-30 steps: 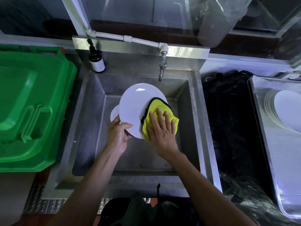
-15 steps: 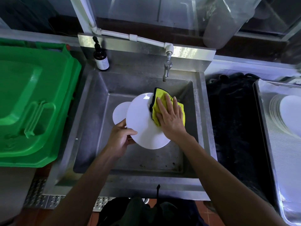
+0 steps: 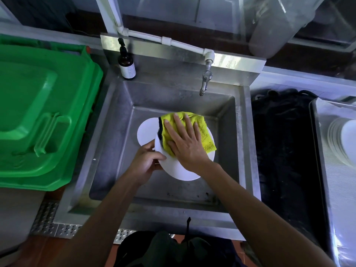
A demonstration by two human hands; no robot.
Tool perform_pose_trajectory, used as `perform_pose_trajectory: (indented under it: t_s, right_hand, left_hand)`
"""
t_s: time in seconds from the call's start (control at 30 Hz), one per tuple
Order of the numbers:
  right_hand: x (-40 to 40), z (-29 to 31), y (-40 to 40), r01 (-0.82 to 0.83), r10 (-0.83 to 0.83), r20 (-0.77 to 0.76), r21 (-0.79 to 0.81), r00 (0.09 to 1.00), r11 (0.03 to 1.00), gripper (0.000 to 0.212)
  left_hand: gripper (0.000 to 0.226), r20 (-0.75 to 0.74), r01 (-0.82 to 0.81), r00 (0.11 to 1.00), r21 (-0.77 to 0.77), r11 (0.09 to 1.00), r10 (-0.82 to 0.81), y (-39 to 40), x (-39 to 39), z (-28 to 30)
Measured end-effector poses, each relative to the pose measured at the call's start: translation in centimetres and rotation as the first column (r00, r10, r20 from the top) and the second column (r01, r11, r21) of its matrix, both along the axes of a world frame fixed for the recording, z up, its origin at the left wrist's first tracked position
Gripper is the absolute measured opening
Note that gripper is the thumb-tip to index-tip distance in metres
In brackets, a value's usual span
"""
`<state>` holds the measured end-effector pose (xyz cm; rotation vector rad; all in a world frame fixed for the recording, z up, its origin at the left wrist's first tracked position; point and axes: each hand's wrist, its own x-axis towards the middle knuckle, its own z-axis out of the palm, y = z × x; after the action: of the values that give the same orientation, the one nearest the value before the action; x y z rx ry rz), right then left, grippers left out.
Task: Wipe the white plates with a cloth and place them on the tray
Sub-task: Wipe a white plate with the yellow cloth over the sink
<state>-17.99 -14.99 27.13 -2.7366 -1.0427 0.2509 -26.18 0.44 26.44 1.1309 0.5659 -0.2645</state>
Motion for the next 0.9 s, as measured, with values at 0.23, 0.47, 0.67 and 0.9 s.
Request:
perform_pose_trajectory:
  t_s: [0.23, 0.47, 0.67, 0.9]
  right_hand:
    - [-2.3, -0.2, -0.2, -0.115, 0.115, 0.01, -0.028, 0.993, 0.993, 0.056]
    - [-2.1, -0.5, -0.8, -0.218, 0.221, 0.072, -0.046, 0.973, 0.975, 0.056]
    - [0.4, -0.4, 0.6, -0.21, 0.209, 0.116, -0.004, 0.971, 0.978, 0.054]
    - [2.7, -0.7, 0.1, 0.001, -0.002, 0.042, 0.011, 0.999, 1.0, 0.054]
  left_hand:
    - [0.056, 0.055, 0.012, 0.998, -0.059, 0.998, -0.009, 1.4, 0.3, -0.3]
    - [0.049, 0.044, 0.092, 0.995, -0.055, 0.994, -0.089, 1.5, -0.2, -0.3]
    - [0.047, 0.026, 0.118, 0.993, -0.034, 0.992, -0.117, 1.9, -0.2, 0.0]
    - [0.052, 0.005, -0.029, 1.0, -0.023, 0.999, 0.029, 0.8, -1.1, -0.4]
